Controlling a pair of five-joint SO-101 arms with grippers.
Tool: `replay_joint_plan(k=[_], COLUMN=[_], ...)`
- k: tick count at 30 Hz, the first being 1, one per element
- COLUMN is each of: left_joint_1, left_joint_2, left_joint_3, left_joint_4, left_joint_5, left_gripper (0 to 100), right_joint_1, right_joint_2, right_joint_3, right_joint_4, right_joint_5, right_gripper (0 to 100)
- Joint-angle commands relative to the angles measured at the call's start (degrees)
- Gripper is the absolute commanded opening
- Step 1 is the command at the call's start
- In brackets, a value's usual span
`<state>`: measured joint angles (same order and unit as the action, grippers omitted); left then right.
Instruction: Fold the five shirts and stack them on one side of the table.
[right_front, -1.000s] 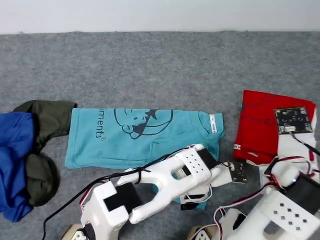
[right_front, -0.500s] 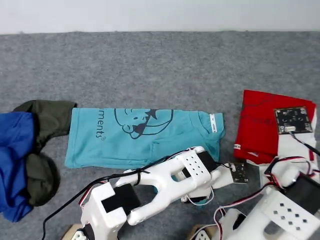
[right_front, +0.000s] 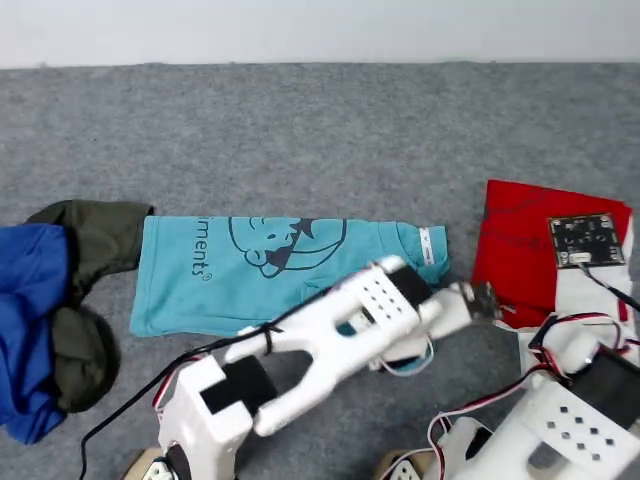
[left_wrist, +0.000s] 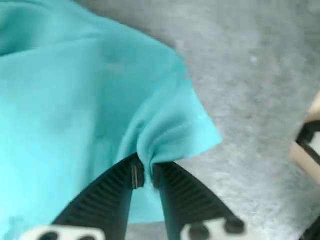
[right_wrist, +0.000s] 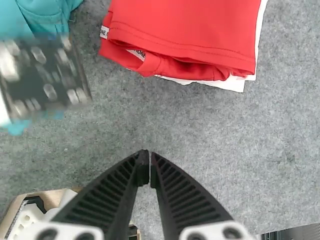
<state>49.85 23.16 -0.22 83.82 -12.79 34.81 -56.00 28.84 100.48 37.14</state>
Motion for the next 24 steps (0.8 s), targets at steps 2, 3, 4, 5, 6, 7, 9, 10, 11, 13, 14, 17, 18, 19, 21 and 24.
replay_joint_plan(k=[2, 3, 4, 5, 6, 7, 9, 10, 11, 13, 14, 17, 18, 19, 21, 24], left_joint_1=[-3.1, -3.7, -4.3, -5.1, -5.8, -6.5, -7.6, -8.1, -8.4, -9.1, -9.3, -10.3, -10.5, -11.1, -12.1, -13.9], left_joint_2=[-1.8, -1.8, -1.8, -1.8, -1.8, -1.7, -1.2, -1.1, -1.1, -1.1, -1.1, -1.1, -1.0, -1.0, -0.9, 1.3], left_joint_3=[-5.1, -5.8, -6.5, -7.3, -7.9, -8.5, -10.0, -10.3, -10.5, -10.4, -10.4, -10.2, -10.2, -10.2, -10.2, -10.3], left_joint_4=[2.0, 2.0, 2.0, 2.0, 1.9, 1.8, 1.8, 1.6, 1.1, -0.5, -1.4, -4.2, -5.1, -6.0, -7.5, -9.0], left_joint_5=[-1.8, -2.1, -2.2, -2.3, -2.3, -2.3, -2.3, -2.4, -2.4, -2.4, -2.4, -2.4, -2.4, -2.4, -2.5, -4.7], left_gripper=[1, 1, 1, 1, 1, 1, 1, 1, 1, 1, 1, 2, 2, 2, 2, 8], right_joint_1=[0.8, 0.8, 0.8, 0.8, 0.8, 0.8, 0.8, 0.8, 0.8, 0.8, 0.8, 0.8, 0.8, 0.8, 0.8, 0.8], right_joint_2=[-0.8, -0.8, -0.8, -0.8, -0.8, -0.8, -0.7, -0.7, -0.7, -0.6, -0.5, -0.4, -0.4, -0.5, -0.6, -0.7], right_joint_3=[0.0, 0.0, 0.0, 0.0, 0.0, 0.0, 0.0, 0.0, 0.0, 0.1, 0.1, 0.1, 0.1, 0.1, 0.1, 0.1], right_joint_4=[2.1, 2.0, 2.0, 2.0, 2.0, 1.9, 1.9, 1.9, 1.9, 1.9, 1.9, 1.9, 1.9, 1.9, 1.9, 2.0], right_joint_5=[0.3, 0.3, 0.3, 0.3, 0.3, 0.3, 0.3, 0.3, 0.3, 0.3, 0.3, 0.3, 0.3, 0.3, 0.3, 0.3], right_gripper=[1.1, 1.1, 1.1, 1.1, 1.1, 1.1, 1.1, 1.1, 1.1, 1.2, 1.2, 1.2, 1.2, 1.2, 1.2, 1.2])
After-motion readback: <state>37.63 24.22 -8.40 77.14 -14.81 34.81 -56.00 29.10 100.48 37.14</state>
